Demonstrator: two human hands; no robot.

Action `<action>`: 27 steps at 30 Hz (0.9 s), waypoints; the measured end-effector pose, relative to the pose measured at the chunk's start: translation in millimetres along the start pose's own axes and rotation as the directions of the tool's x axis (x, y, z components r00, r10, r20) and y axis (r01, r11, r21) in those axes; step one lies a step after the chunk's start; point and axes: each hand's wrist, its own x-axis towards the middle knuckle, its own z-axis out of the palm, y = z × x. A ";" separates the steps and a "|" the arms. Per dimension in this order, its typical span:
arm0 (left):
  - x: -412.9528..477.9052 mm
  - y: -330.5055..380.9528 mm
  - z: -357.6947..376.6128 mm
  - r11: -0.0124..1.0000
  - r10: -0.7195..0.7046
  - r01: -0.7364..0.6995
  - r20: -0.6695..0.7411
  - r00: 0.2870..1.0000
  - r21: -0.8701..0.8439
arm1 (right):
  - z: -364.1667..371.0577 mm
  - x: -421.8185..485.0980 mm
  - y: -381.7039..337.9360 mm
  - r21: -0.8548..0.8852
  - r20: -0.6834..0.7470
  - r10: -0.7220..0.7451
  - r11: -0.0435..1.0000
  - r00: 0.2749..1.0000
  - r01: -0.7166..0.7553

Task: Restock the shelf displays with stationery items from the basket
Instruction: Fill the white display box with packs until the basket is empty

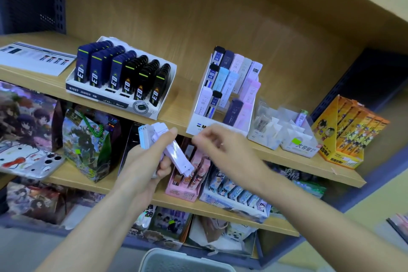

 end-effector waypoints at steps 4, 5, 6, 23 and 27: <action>-6.1 -0.4 -0.5 0.998 0.024 -0.026 0.042 0.999 0.050 | 33.0 -10.6 -2.9 0.197 0.168 -0.015 0.980 0.986 -0.019; -7.7 0.7 -0.8 0.999 0.027 -0.029 0.050 0.998 0.042 | 32.0 -8.1 -2.2 0.249 0.159 0.007 0.967 0.987 -0.047; -9.6 2.3 -1.1 1.000 0.022 -0.023 0.059 0.998 0.020 | 31.3 -7.1 -3.1 0.309 0.164 0.017 0.949 0.986 -0.068; -19.2 9.2 0.3 0.999 0.037 -0.035 0.155 0.987 -0.015 | 18.7 -22.3 0.0 0.055 0.071 -0.082 0.995 0.994 0.078; -22.5 11.3 1.1 0.999 0.044 -0.046 0.172 0.984 0.011 | 11.8 -21.0 1.6 0.158 0.033 0.011 0.987 0.999 -0.016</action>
